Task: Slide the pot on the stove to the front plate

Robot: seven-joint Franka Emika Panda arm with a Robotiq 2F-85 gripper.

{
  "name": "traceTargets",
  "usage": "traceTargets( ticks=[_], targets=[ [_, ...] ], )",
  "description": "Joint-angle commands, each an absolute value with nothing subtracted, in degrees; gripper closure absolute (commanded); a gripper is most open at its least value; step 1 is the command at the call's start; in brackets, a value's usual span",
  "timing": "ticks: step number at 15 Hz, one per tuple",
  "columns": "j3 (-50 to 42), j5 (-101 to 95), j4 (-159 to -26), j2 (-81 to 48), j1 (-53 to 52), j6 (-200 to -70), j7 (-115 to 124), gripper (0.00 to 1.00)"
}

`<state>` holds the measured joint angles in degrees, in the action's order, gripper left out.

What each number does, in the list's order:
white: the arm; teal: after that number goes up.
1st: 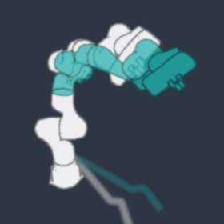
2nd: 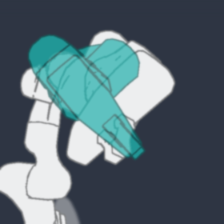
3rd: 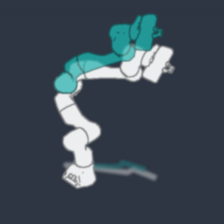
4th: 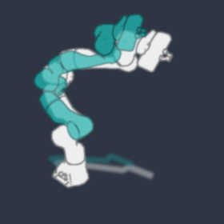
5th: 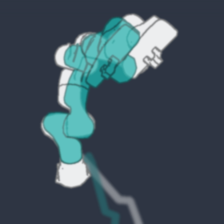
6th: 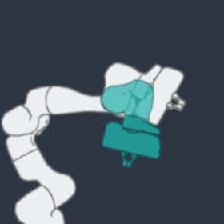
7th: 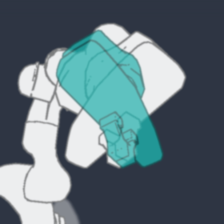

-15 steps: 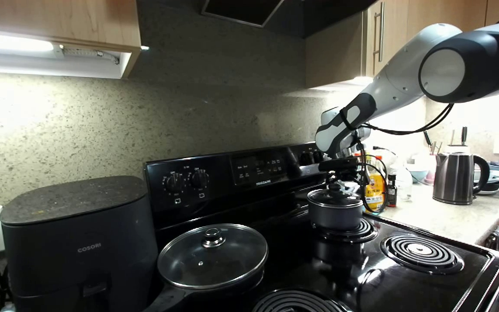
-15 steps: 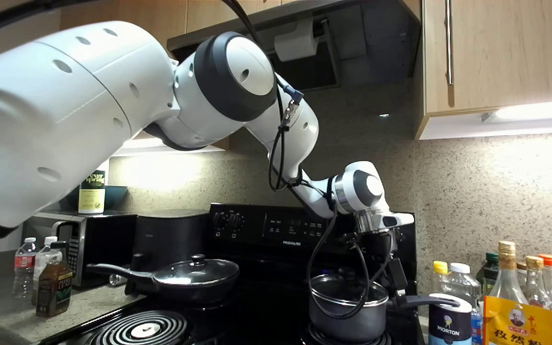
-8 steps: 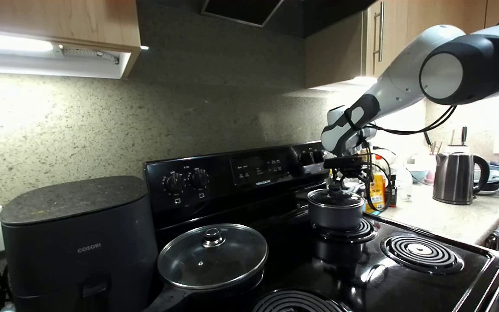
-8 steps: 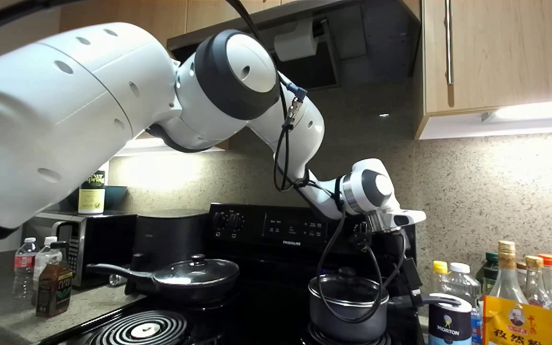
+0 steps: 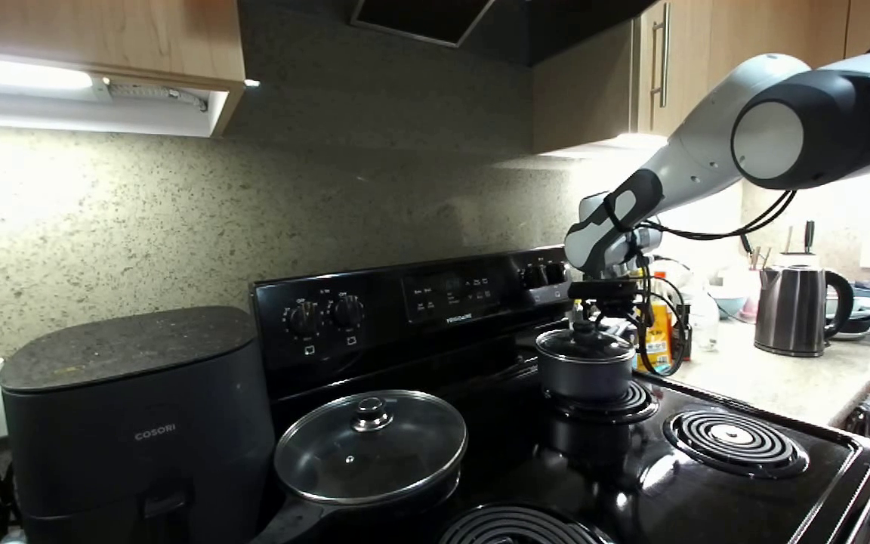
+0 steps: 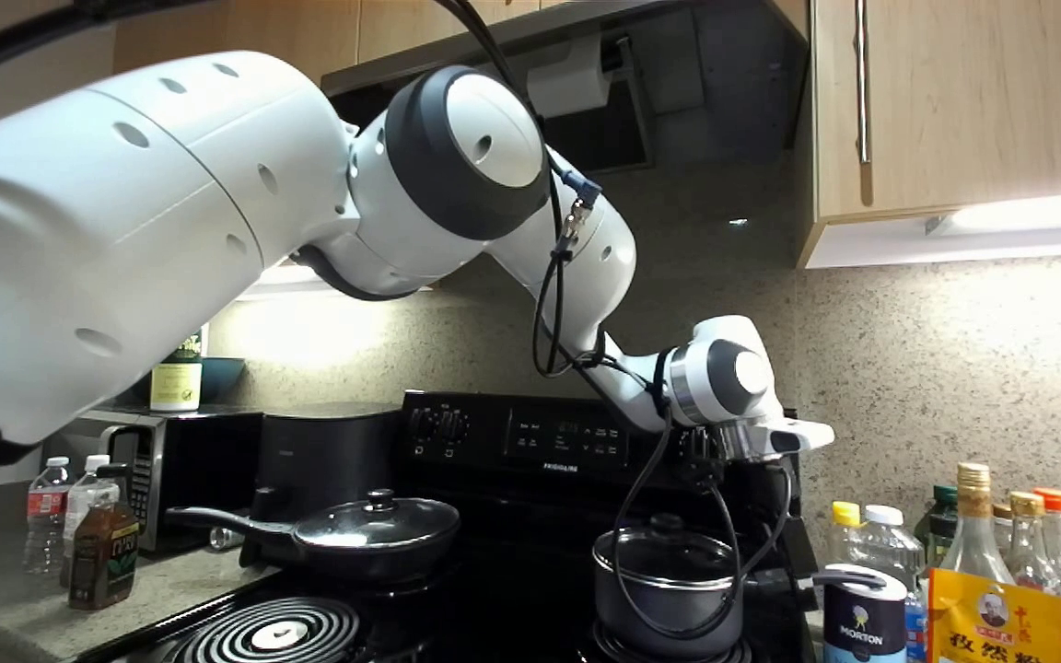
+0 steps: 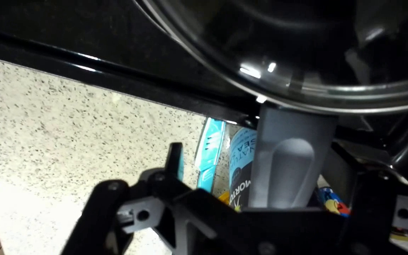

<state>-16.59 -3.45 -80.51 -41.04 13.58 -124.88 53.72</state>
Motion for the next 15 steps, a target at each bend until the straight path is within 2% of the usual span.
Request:
traceTargets(
  ticks=[1, 12, 15],
  targets=[
    [-15.2, -1.2, -79.6, -42.1, 14.7, -124.9, 49.1, 0.26],
    [-15.6, -2.2, -83.5, -37.4, 12.6, -122.2, 47.5, 0.96],
    [-15.5, -3.3, -85.3, -35.5, 12.2, -121.4, 43.6, 1.0]
  ],
)
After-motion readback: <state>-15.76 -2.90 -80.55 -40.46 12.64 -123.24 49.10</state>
